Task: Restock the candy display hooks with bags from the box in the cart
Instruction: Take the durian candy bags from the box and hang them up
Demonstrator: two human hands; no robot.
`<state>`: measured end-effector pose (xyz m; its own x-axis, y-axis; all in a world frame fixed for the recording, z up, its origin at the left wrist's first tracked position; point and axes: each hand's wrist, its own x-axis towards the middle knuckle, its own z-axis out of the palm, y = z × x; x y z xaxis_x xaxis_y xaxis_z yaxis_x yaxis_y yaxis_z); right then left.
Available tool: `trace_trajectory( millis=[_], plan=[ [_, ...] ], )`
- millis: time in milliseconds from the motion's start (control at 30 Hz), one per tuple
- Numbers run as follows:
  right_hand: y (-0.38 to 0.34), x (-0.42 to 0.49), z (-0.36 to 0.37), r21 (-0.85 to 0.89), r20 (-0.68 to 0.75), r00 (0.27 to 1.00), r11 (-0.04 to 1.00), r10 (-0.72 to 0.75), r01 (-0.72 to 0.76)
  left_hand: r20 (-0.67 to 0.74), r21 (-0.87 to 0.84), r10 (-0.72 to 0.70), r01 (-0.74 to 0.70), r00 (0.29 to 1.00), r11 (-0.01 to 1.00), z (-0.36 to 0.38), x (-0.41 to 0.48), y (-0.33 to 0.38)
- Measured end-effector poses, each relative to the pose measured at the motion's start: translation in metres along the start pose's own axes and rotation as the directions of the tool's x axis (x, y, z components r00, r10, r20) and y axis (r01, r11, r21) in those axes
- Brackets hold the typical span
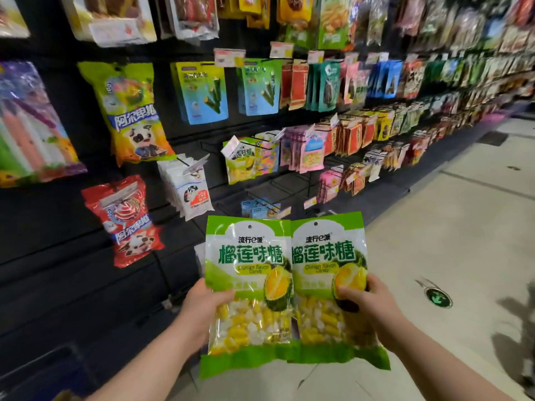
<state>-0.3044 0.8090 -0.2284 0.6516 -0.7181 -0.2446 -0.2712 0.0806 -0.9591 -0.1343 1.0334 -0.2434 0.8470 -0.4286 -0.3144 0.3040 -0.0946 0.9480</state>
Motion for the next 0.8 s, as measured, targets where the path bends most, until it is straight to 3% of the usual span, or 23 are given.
trace_trajectory(
  millis=[367, 800],
  plan=[
    [-0.018, 0.07, -0.048, 0.039, -0.122, 0.992, 0.999, -0.01, 0.015, 0.147, -0.05, 0.058, -0.052, 0.987, 0.997, 0.073, 0.074, 0.027],
    [-0.063, 0.229, -0.043, 0.049, -0.106, 0.994, 0.998, -0.027, 0.033, 0.141, -0.087, 0.033, -0.021, 0.99, 0.996, 0.119, 0.231, 0.072]
  ],
)
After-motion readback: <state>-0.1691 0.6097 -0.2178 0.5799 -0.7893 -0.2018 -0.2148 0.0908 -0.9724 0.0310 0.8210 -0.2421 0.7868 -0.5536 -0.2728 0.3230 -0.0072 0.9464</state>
